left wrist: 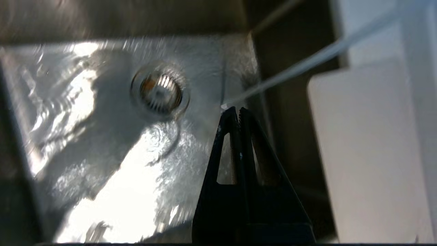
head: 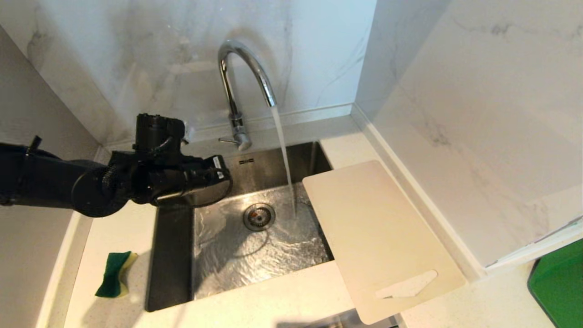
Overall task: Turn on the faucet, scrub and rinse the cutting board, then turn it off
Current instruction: Turn off the tap
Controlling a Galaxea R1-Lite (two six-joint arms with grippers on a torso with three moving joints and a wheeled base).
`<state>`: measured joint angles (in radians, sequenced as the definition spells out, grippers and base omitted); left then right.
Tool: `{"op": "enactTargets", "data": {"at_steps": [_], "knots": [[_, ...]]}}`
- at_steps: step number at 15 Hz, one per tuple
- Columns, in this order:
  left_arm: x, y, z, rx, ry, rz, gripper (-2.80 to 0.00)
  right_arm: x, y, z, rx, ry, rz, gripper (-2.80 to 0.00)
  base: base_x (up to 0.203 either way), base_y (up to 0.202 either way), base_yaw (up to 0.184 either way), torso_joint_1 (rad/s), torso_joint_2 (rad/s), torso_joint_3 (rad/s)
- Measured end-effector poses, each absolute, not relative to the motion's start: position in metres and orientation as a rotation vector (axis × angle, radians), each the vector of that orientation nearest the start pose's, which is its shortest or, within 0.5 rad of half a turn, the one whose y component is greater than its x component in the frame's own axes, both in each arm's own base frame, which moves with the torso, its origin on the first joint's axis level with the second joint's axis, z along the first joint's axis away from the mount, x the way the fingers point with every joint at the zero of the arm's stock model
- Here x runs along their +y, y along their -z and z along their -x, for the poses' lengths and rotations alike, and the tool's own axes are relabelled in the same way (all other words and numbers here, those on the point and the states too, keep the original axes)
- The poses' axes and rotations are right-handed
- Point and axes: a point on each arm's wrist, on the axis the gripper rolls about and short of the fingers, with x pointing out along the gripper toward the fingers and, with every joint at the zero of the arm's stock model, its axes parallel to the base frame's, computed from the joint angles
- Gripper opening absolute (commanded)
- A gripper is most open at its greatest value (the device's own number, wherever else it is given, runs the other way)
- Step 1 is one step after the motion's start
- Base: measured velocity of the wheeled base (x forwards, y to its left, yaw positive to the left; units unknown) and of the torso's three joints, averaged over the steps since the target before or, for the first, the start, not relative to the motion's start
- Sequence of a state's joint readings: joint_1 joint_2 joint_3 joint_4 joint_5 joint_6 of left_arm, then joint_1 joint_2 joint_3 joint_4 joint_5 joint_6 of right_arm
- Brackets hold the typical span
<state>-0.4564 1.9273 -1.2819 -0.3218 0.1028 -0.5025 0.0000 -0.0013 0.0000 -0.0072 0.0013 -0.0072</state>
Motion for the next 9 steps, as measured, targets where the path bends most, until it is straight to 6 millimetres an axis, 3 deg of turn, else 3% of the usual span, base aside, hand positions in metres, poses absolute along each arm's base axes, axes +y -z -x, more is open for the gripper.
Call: {"op": "enactTargets", "data": {"at_steps": [5, 9], "knots": [[-0.176, -0.198, -0.384, 0.237, 0.236, 0.491, -2.8, 0.0, -0.076, 0.023, -0.009, 0.0, 0.007, -2.8, 0.0, 0.0, 0.0, 0.0, 0.0, 0.0], [-0.186, -0.204, -0.394, 0.08, 0.18, 0.526, -2.8, 0.0, -0.076, 0.023, -0.009, -0.001, 0.007, -2.8, 0.0, 0.0, 0.0, 0.0, 0.0, 0.0]]}}
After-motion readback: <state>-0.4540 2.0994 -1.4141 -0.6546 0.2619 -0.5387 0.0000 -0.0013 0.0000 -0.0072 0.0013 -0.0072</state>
